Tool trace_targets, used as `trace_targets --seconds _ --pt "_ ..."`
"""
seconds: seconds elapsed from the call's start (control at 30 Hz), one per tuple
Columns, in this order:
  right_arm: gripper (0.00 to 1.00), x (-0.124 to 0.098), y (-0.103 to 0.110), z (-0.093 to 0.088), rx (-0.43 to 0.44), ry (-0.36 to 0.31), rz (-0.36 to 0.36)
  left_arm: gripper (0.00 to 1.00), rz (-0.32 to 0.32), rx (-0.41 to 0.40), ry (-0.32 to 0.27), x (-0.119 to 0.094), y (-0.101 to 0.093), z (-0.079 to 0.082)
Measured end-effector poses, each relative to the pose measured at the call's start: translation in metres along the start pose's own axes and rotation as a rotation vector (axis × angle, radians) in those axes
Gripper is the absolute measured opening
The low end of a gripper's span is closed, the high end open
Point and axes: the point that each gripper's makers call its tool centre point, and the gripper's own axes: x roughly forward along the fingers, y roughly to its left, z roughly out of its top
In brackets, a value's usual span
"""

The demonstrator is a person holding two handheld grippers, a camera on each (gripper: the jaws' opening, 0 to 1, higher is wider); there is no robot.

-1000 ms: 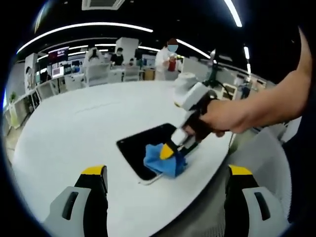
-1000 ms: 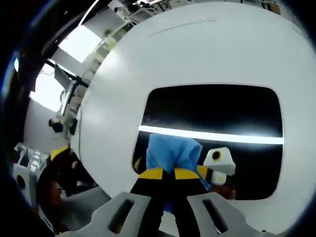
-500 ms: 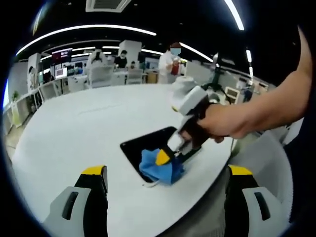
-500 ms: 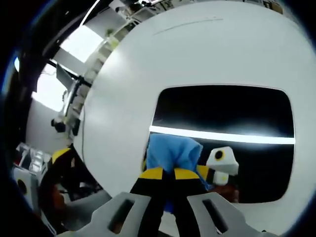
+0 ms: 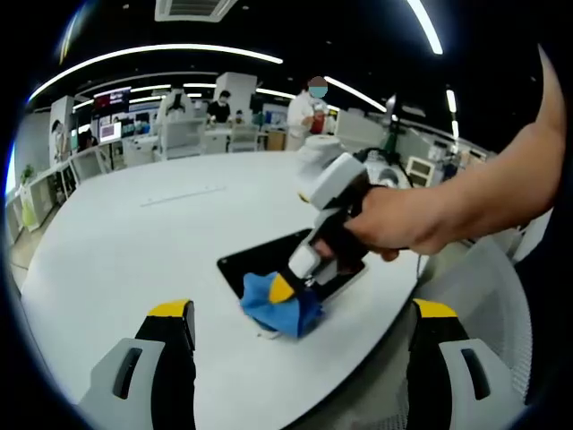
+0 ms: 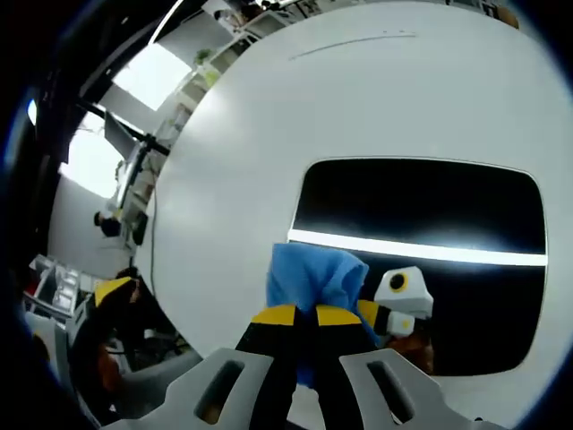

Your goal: Wipe the mirror surface with the cleaning cloth until all visible marks leave the cleaned area.

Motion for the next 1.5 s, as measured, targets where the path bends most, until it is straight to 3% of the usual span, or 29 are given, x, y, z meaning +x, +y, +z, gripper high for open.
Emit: trace_targets --seconds 0.47,0.8,1.5 --pt "0.0 0.003 -0.001 -0.001 -0.13 0.025 -0.024 1.0 0.001 0.0 0.003 0.0 0.0 -0.001" --pt "0.0 0.0 0.0 -0.002 -0.078 0.024 -0.013 1.0 0.006 0.002 0.003 0.0 0.002 -0.002" --pt "0.0 0.002 0.001 0.012 -0.124 -0.005 -0.026 1.0 0.008 -0.005 0.002 0.0 0.003 -0.002"
